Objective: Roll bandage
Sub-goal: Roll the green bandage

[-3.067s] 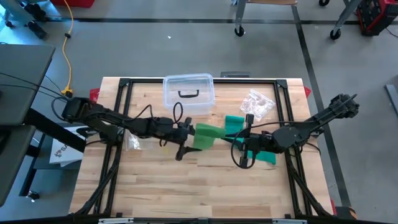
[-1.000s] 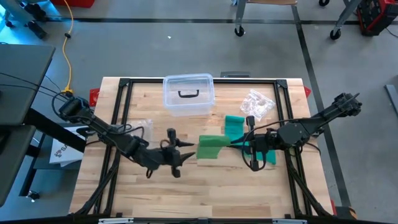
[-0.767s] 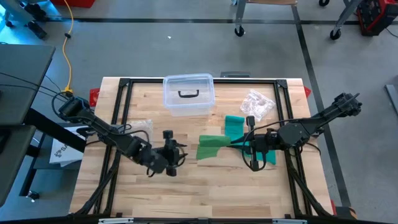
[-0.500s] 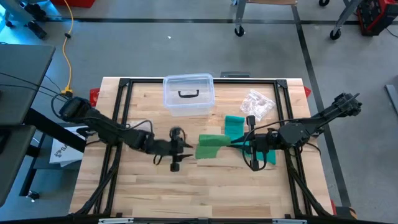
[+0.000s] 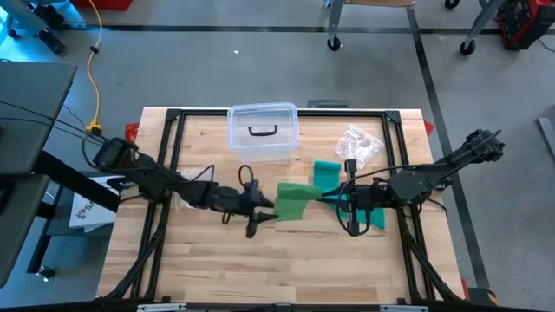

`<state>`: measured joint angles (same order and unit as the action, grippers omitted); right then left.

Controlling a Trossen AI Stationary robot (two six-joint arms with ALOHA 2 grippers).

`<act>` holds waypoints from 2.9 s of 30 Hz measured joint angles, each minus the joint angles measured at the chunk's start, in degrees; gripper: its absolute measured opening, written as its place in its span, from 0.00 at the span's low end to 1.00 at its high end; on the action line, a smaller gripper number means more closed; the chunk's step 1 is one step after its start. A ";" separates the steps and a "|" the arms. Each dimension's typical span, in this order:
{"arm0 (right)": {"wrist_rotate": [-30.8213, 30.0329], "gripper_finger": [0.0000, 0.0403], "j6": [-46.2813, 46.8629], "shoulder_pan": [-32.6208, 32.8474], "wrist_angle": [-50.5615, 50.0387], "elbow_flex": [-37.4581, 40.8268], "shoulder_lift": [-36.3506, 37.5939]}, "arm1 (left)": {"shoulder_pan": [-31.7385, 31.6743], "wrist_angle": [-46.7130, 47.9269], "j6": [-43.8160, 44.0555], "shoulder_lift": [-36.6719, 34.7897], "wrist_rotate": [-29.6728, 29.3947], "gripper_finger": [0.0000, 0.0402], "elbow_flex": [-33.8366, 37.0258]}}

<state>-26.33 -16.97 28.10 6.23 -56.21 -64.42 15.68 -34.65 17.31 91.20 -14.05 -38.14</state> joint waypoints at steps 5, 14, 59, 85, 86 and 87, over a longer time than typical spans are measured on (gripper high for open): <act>0.00 0.00 -0.02 0.02 0.15 0.00 0.00 | -0.45 -1.75 -0.53 4.73 0.40 0.38 -2.96; -5.64 0.00 0.20 -0.87 -0.44 0.00 0.02 | 2.34 2.69 -2.25 5.21 10.78 0.03 -8.39; 6.86 0.00 0.87 -9.66 -4.77 0.02 -10.21 | 8.55 13.01 -14.37 -11.35 11.91 0.00 -31.62; 8.59 0.00 0.57 -1.67 -3.36 0.04 -10.19 | 5.83 17.92 -22.48 -11.88 -18.51 0.10 -31.62; 8.61 0.00 0.56 -1.32 -3.39 0.04 -10.19 | 4.92 19.20 -21.44 -12.11 -18.86 0.13 -31.62; 8.65 0.00 0.65 -0.96 -3.34 0.04 -10.19 | 3.92 20.76 -19.96 -12.33 -18.89 0.15 -31.62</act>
<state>-17.68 -16.32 27.14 2.89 -56.16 -74.61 19.60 -13.90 -2.64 78.87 -32.94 -69.76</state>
